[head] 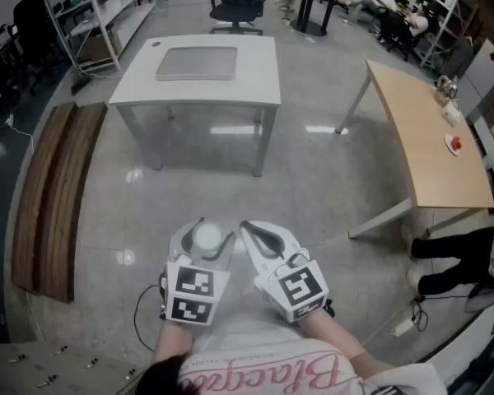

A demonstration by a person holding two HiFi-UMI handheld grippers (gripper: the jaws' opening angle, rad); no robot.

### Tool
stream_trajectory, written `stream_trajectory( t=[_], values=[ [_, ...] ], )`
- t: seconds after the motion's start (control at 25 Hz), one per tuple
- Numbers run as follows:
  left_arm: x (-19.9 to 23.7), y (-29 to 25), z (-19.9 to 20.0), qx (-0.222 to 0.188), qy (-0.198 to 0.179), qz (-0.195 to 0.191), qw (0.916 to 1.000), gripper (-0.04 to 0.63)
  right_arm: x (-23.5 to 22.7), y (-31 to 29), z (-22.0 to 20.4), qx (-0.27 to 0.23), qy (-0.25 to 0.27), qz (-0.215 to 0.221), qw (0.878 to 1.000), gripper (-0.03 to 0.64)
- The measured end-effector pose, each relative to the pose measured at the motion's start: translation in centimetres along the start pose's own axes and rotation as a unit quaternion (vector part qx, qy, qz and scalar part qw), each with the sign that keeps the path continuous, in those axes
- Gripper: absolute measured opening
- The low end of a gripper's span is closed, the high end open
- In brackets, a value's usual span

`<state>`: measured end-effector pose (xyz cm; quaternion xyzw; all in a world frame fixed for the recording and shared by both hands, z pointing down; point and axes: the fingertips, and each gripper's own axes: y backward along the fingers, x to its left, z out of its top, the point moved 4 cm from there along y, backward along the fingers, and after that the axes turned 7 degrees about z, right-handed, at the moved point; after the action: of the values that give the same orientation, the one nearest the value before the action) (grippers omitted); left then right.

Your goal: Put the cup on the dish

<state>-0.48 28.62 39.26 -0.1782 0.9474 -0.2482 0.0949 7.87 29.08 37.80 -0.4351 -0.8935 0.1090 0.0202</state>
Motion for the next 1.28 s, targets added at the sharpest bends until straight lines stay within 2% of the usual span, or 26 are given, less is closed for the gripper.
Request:
stream_trajectory(
  t=[0.36, 0.68, 0.88, 1.28],
  values=[
    [-1.9, -0.7, 0.4, 0.003, 0.004, -0.005, 1.0000, 0.256, -1.3, 1.2, -0.8, 0.005, -0.005, 0.011, 1.000, 0.002],
    [-1.7, -2.5, 1.5, 0.003, -0.003, -0.011, 0.9999, 0.256, -2.9, 0.2, -1.2, 0.019, -0.019, 0.020, 0.999, 0.002],
    [-0.4, -4.3, 2.5, 0.001, -0.003, -0.017, 0.9998, 0.256, -4.8, -1.2, -1.0, 0.022, -0.029, 0.005, 0.999, 0.002],
    [4.9, -9.8, 4.7, -0.004, 0.005, -0.025, 0.9997, 0.256, -8.1, -7.3, 0.7, 0.033, -0.008, 0.008, 0.999, 0.002]
  ],
)
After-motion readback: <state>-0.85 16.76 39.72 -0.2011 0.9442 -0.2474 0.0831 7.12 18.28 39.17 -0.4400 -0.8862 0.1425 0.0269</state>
